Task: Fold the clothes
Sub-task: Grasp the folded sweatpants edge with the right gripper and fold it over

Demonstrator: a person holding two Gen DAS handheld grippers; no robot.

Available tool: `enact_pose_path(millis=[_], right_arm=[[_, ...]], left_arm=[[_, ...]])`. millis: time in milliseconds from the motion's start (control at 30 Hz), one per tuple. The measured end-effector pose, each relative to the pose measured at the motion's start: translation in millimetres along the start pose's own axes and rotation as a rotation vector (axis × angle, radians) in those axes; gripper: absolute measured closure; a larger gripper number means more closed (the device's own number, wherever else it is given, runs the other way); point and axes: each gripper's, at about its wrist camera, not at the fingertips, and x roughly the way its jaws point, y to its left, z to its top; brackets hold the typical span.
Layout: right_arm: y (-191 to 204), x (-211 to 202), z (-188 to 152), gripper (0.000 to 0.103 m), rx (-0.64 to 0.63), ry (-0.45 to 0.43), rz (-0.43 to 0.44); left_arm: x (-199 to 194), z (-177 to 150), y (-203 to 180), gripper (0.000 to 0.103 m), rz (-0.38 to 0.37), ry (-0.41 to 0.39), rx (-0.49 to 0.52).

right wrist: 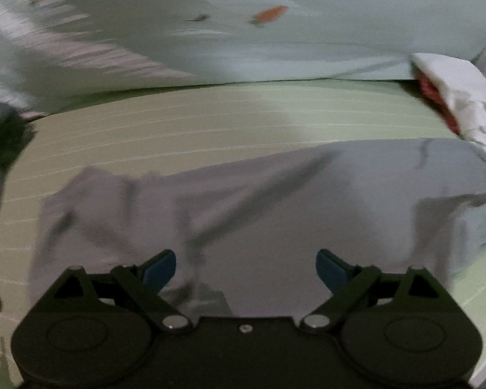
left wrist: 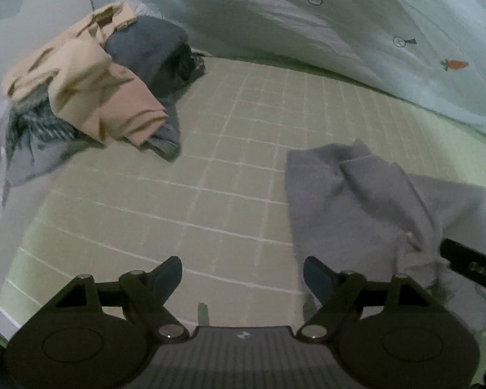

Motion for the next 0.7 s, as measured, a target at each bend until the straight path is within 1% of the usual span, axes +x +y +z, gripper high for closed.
enact_pose_path(millis=[167,267,433,533,600,700], right_arm=[[44.4,1.3,-23.0,0.007,-0.045,0.028,0.036],[55.5,5.8,-34.9,0.007,-0.096,0.044,-0.002],[26.0,2.8,-38.6,0.007,-0.029,0.054,-0.168],[-1.3,-3.7,-41.3,0.007,0.008,0.063,-0.260],[-15.4,-5.0,-44.0,0.007,0.023,0.083,-0.303],[-34.7,-6.5,-45.4,0.007,0.065,0.105,-0.343]], left_arm=[[-4.5,-8.0,23.5,0.018,-0.009,-0.004,0.017],[-0.4,-13.7,31.9,0.018,-0.015,0.018,0.019],[0.0,-16.2,37.7,0.018,-0.031,0.026,-0.002],[8.3,-13.4,35.0,0.018,-0.051,0.047,-0.029],[12.6,-11.4,30.8,0.018,-0.061,0.054,-0.038],[18.8,-6.4,21.4,0.018,-0.077,0.056,-0.038]])
